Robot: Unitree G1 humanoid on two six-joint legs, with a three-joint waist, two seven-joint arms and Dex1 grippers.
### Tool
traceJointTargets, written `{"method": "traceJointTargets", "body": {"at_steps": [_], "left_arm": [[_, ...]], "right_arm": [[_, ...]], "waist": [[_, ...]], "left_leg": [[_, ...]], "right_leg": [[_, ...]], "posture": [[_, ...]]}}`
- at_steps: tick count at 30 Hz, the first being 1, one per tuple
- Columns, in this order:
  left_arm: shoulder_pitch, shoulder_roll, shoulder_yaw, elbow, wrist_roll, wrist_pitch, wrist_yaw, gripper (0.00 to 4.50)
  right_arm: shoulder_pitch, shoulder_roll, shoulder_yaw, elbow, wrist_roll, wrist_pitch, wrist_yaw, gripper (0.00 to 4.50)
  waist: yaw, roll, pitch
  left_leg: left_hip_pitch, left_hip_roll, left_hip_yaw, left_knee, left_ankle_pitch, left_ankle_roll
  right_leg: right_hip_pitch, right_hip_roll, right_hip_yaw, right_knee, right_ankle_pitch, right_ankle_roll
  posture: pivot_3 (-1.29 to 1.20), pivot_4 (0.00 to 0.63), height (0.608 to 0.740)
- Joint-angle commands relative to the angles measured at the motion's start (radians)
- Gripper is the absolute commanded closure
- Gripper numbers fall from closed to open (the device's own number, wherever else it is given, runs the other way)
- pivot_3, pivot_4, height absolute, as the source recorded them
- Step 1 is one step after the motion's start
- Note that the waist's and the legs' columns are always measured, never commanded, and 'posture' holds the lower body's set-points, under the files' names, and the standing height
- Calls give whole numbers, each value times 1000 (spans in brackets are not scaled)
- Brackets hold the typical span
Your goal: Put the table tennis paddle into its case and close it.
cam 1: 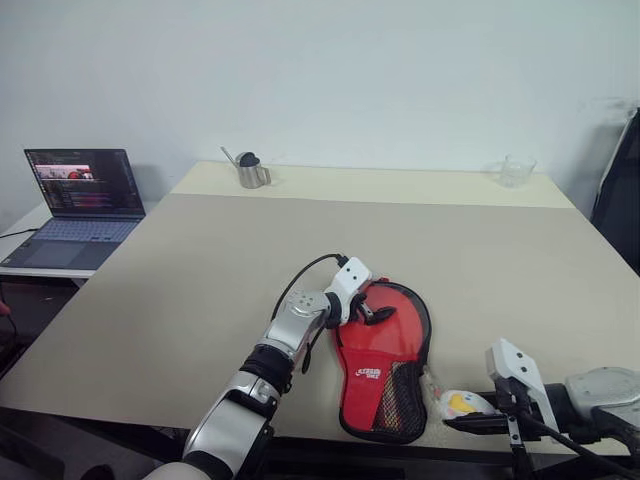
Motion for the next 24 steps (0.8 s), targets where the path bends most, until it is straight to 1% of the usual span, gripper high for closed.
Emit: {"method": "traceJointTargets", "body": {"at_steps": [1,12,19,22,24], "left_arm": [[47,28,-16,93,61,64,44,103],[53,32,-23,84,67,70,48,103],[52,34,-27,85,70,71,48,103],[49,38,-29,88,72,69,47,103],[47,41,-30,91,74,67,47,103]], "right_arm": [[-3,7,46,-91,81,64,1,3975],[44,-41,63,-141,81,63,18,3976],[82,-66,134,-147,34,22,24,3976],[101,-71,172,-136,5,-5,26,3976],[109,-70,191,-126,-12,-23,28,3976]], "waist": [[0,0,0],[-1,0,-1],[-2,-2,-3],[-2,-2,-4],[-2,-3,-4]], "left_leg": [[0,0,0,0,0,0],[1,0,-2,1,0,0],[2,0,-2,1,0,0],[3,1,-3,0,-1,0],[5,1,-2,0,-2,0]], "right_leg": [[0,0,0,0,0,0],[1,0,0,0,0,0],[2,-1,0,0,-1,-1],[3,-1,0,-1,-4,-7],[5,-1,0,-1,-5,-7]], "posture": [[0,150,740],[0,150,740],[0,150,740],[0,150,740],[0,150,740]]}}
